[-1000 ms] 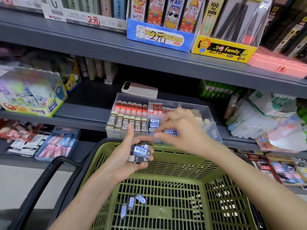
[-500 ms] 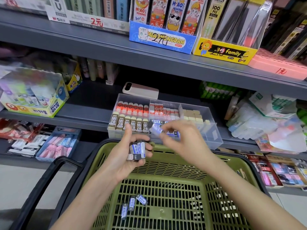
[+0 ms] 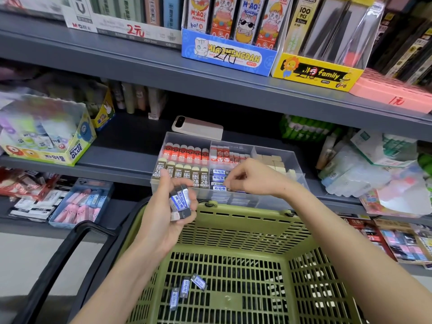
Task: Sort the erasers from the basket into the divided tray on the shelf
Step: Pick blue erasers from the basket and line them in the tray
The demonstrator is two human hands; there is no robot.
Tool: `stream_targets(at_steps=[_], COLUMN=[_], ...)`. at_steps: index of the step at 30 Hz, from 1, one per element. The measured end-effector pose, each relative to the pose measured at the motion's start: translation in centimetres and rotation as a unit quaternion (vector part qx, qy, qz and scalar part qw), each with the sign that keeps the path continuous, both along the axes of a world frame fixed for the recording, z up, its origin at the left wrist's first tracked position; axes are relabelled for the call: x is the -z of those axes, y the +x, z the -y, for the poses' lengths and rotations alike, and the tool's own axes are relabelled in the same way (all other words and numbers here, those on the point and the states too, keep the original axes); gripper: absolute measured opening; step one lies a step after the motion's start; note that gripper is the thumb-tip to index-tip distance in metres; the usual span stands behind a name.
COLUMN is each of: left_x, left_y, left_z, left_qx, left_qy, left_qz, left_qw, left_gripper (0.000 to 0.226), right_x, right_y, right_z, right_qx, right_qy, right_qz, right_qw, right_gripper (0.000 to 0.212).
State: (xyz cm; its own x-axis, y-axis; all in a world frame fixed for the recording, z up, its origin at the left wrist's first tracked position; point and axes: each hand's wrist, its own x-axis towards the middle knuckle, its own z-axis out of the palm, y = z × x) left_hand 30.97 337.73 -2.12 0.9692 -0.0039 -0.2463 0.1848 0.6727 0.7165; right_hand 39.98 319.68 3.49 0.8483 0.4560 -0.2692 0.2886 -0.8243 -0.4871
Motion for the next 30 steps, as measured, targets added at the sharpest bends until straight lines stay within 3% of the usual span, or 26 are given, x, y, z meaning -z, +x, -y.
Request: stream_targets(at_steps=[2,3,6,7,9,12,14,16,19,20,22,25,30], left_x=[0.0,-0.1,-0.2,-0.2,-0.3,-0.6,-0.6,-0.4,-0.5,-0.6,-0.6,-0.5,-0.9], left_y=[0.0,-0.1,0.0,0.0,-0.1,-0.3,-0.4,-0.5,-0.5,-0.5,-0.4,-0.5,-0.5], left_z=[0.0,0.0,0.0,-0.1,-0.1,0.1,0.1,0.0,-0.3,-0.4,-0.7,-0.6,-0.6], left_qx=[-0.019,-0.029,-0.061,-0.07,-0.078,-0.072,-0.066,-0.054,-0.043,-0.042,-0.046,-0.063,-0.075], left_qy=[0.013,0.02,0.036,0.047,0.068,0.064,0.057,0.032,-0.017,-0.029,-0.039,-0.011,0.003], left_qz=[0.009,0.012,0.013,0.008,-0.003,-0.003,-0.009,-0.001,0.03,0.037,0.04,0.029,0.027], left_qw=[1.0,0.999,0.997,0.996,0.995,0.995,0.996,0.998,0.998,0.998,0.997,0.998,0.997], left_gripper=[0.052,0.052,0.053,0.053,0.052,0.049,0.049,0.046,0.027,0.023,0.021,0.024,0.021], right_x=[0.0,-0.2,-0.7,-0.8,-0.2,0.5,0.7,0.3,-0.7,-1.0,-1.4,-0.9,1.3], right_y=[-0.8,-1.7,-5.3,-6.4,-7.8,-8.2,-8.5,-8.5,-6.6,-5.5,-3.1,-0.4,0.7], right_z=[-0.3,-0.6,-2.1,-2.7,-3.8,-4.8,-5.0,-4.7,-2.7,-1.8,-0.3,0.2,-1.7], right_qx=[0.0,0.006,-0.02,-0.056,-0.118,-0.118,-0.112,-0.089,0.041,0.085,0.122,0.069,0.042], right_qy=[-0.058,-0.042,0.181,0.202,0.177,0.166,0.201,0.268,0.38,0.383,0.298,0.127,0.104], right_qz=[0.109,0.159,0.129,0.122,0.172,0.253,0.234,0.141,0.038,0.049,0.105,0.137,0.056], right_qw=[0.992,0.986,0.975,0.97,0.962,0.946,0.944,0.949,0.923,0.919,0.941,0.98,0.992], right_gripper=[0.026,0.028,0.018,0.023,0.033,0.024,0.017,0.007,0.013,0.014,0.012,0.021,0.012])
